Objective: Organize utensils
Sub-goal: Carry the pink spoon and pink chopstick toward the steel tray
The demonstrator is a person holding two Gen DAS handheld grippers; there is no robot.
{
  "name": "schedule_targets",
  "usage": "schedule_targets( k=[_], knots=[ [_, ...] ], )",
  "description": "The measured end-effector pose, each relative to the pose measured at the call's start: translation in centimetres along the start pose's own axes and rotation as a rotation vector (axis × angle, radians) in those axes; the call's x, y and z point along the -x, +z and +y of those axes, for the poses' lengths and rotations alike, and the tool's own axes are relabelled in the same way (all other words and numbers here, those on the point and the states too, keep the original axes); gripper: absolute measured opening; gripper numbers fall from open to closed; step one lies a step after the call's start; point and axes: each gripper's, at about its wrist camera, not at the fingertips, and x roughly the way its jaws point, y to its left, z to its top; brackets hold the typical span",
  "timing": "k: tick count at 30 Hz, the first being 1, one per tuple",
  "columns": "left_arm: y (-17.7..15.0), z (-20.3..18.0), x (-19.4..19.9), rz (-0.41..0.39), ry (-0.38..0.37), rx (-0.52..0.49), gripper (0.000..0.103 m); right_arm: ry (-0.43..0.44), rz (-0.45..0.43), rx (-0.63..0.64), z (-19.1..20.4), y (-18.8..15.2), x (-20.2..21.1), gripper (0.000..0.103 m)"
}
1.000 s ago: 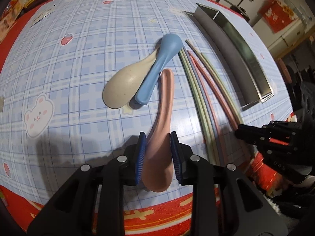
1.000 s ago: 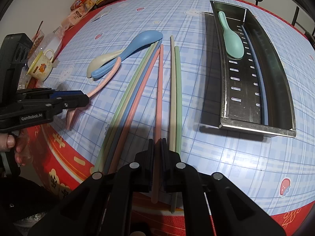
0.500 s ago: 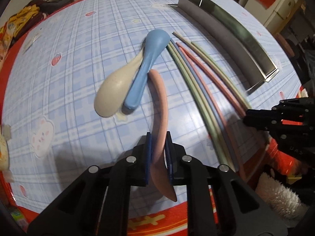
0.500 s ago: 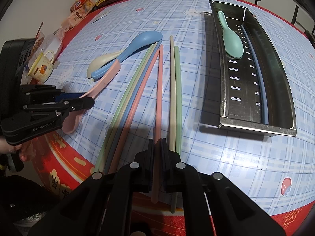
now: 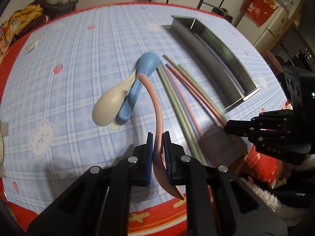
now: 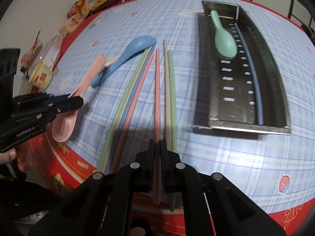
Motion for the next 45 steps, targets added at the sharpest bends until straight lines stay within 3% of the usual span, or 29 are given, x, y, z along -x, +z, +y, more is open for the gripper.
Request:
schedule_targets(
  k=[15, 25, 36, 45],
  knots=[
    [0.0, 0.4, 1.0, -0.021, -0.016, 0.022, 0.015, 0.029, -0.076, -0.011, -0.3, 0.3, 2.8, 0.007],
    [1.3, 0.8, 2.2, -0.048, -0.021, 0.039, 0.015, 0.047, -0.185, -0.043, -0.8, 1.5, 5.9, 0.007],
    [5.8, -1.9, 2.3, -0.065, -0.06, -0.006, 0.015, 0.014, -0.24, -0.171, -4.8, 1.8, 7.5, 0.007],
    [11.9, -6.5, -0.3, -0.054, -0.093, -0.08, 0.015, -0.023, -0.252, -0.237, -7.5, 2.4, 7.6, 0.007]
  ],
)
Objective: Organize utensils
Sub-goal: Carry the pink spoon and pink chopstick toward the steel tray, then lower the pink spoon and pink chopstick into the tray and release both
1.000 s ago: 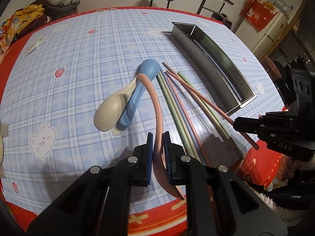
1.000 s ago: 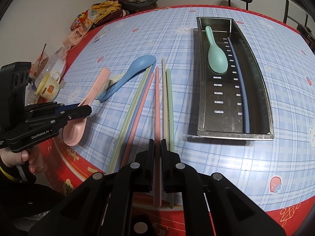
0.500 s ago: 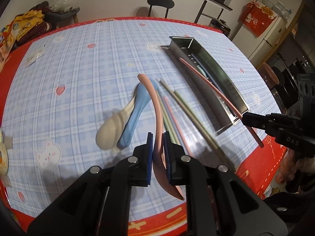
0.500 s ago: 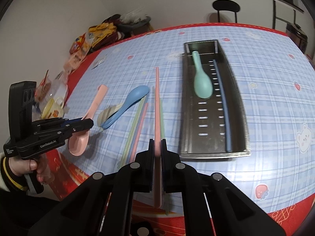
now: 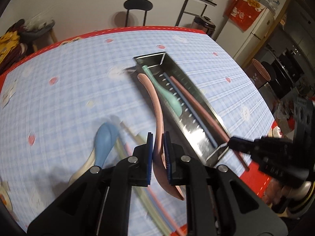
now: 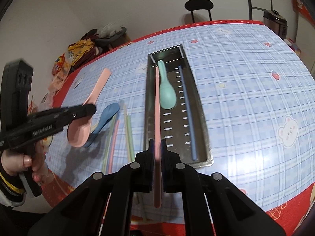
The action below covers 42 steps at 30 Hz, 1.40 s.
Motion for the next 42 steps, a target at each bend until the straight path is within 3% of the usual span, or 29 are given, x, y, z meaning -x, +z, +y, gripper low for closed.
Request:
schedule_targets(
  k=[9, 19, 28, 33, 35, 42],
  knots=[
    [5.6, -1.2, -4.6, 0.044, -0.031, 0.049, 0.015, -0.028, 0.019, -0.049, -1.6, 2.2, -1.8, 0.007],
    [8.6, -1.5, -9.1, 0.093, 0.064, 0.087, 0.015, -0.051, 0.043, -0.068, -2.8, 3.2, -3.6, 0.007],
    [10.2, -2.2, -11.7, 0.128, 0.194, 0.008, 0.015, -0.064, 0.051, -0.056, -2.8, 3.7, -4.5, 0.007],
    [10.4, -2.3, -12.2, 0.135, 0.202, -0.001, 0.015, -0.07, 0.057, -0.06, -2.9, 3.8, -4.7, 0.007],
    [10.6, -2.2, -11.9, 0.115, 0.18, 0.013, 0.019, -0.08, 0.057, -0.06, -3.0, 3.8, -4.7, 0.007],
    [11.6, -2.3, -9.6, 0.057, 0.143, 0.0, 0.046, -0.098, 0.048, -0.04, -2.5, 4.4, -4.2, 0.009]
  ],
)
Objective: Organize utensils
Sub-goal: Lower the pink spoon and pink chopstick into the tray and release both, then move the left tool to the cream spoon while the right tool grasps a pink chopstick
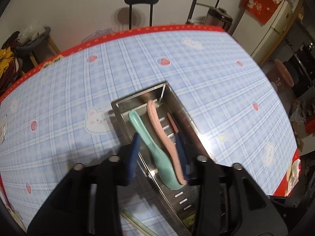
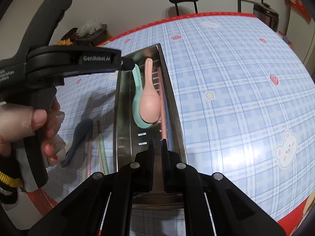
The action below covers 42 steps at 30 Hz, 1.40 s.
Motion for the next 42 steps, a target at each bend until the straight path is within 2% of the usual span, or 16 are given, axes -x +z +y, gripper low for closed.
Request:
schedule_targets(
  k=[1, 4, 6, 8, 9, 11, 13, 15, 21, 28, 32, 36, 42],
  knots=[
    [0.1, 0.2, 0.5, -0.013, -0.003, 0.003, 0.05, -0.005, -0.005, 0.011, 0.2, 0.1, 0.2, 0.014],
    [0.3, 0.8, 2.3, -0.047, -0.002, 0.014, 0.061, -0.017, -0.026, 0.031, 0.8, 0.2, 1.0, 0.039],
    [0.3, 1.3, 3.4, -0.067, 0.004, 0.025, 0.061, -0.018, -0.039, 0.041, 1.2, 0.2, 1.6, 0.05],
    [0.2, 2.1, 4.5, -0.085, 0.007, 0.042, 0.076, -0.018, -0.046, 0.051, 1.6, 0.2, 2.1, 0.068],
    [0.0, 2.4, 5.0, -0.097, 0.011, 0.05, 0.092, -0.017, -0.052, 0.058, 1.8, 0.1, 2.4, 0.072],
    [-0.5, 3.2, 6.6, -0.135, 0.021, 0.061, 0.094, -0.019, -0.064, 0.07, 2.3, -0.2, 3.1, 0.09],
    [-0.9, 3.8, 7.6, -0.137, 0.035, 0.06, 0.094, -0.017, -0.078, 0.082, 2.7, -0.4, 3.7, 0.097],
    [-1.7, 4.4, 8.4, -0.142, 0.045, 0.063, 0.097, -0.023, -0.08, 0.097, 3.2, -0.7, 4.1, 0.097],
    [-4.4, 7.0, 11.3, -0.167, 0.061, 0.101, 0.097, -0.078, -0.11, 0.151, 4.8, -1.7, 5.3, 0.097],
    [-9.4, 10.5, 14.0, -0.19, 0.082, 0.167, 0.097, -0.124, -0.109, 0.176, 5.9, -3.3, 5.6, 0.097],
    [-12.9, 12.1, 14.4, -0.182, 0.083, 0.199, 0.097, -0.122, -0.101, 0.183, 6.4, -4.4, 5.3, 0.097],
    [-16.6, 12.4, 14.2, -0.175, 0.085, 0.184, 0.097, -0.119, -0.066, 0.197, 7.3, -5.8, 4.2, 0.097],
    [-21.4, 12.8, 13.4, -0.156, 0.077, 0.191, 0.097, -0.07, -0.049, 0.248, 9.5, -6.9, 3.4, 0.097]
  ],
)
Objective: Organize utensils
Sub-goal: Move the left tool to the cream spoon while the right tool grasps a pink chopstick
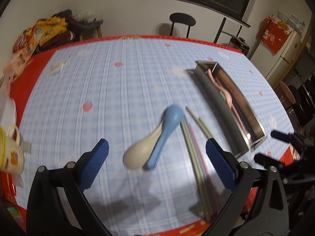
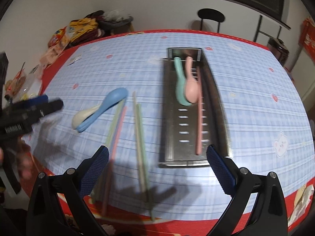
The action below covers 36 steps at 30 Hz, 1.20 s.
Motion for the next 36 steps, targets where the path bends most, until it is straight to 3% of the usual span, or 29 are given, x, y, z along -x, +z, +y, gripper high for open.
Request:
schedule_targets(
  k=[8, 11, 18, 22, 29, 32, 36],
  knots=[
    [-3.8, 2.1, 0.5, 0.006, -0.017, 0.049, 0.097, 0.038, 0.057, 0.027, 2.6, -0.6, -1.3, 0.097],
    [-4.4, 2.7, 0.3, 0.027, -0.041, 0.054, 0.097, -0.011, 0.066, 0.034, 3.4, -0.7, -1.6, 0.097],
    [-4.7, 3.4, 0.1, 0.059, -0.068, 0.012, 0.097, -0.019, 0.097, -0.048, 3.9, -1.2, -2.3, 0.097],
    [-4.9, 3.9, -0.4, 0.093, -0.121, -0.018, 0.097, -0.004, 0.121, -0.076, 4.6, -1.9, -3.1, 0.075],
    [-5.4, 4.4, -1.1, 0.114, -0.143, -0.092, 0.097, -0.003, 0.15, -0.121, 6.0, -3.7, -4.3, 0.032],
    [-5.4, 5.0, -1.5, 0.12, -0.152, -0.098, 0.096, 0.001, 0.163, -0.141, 6.5, -4.6, -4.8, 0.024],
    [-5.2, 5.5, -1.5, 0.119, -0.163, -0.113, 0.096, -0.021, 0.174, -0.177, 6.3, -5.1, -5.2, 0.02]
  ],
)
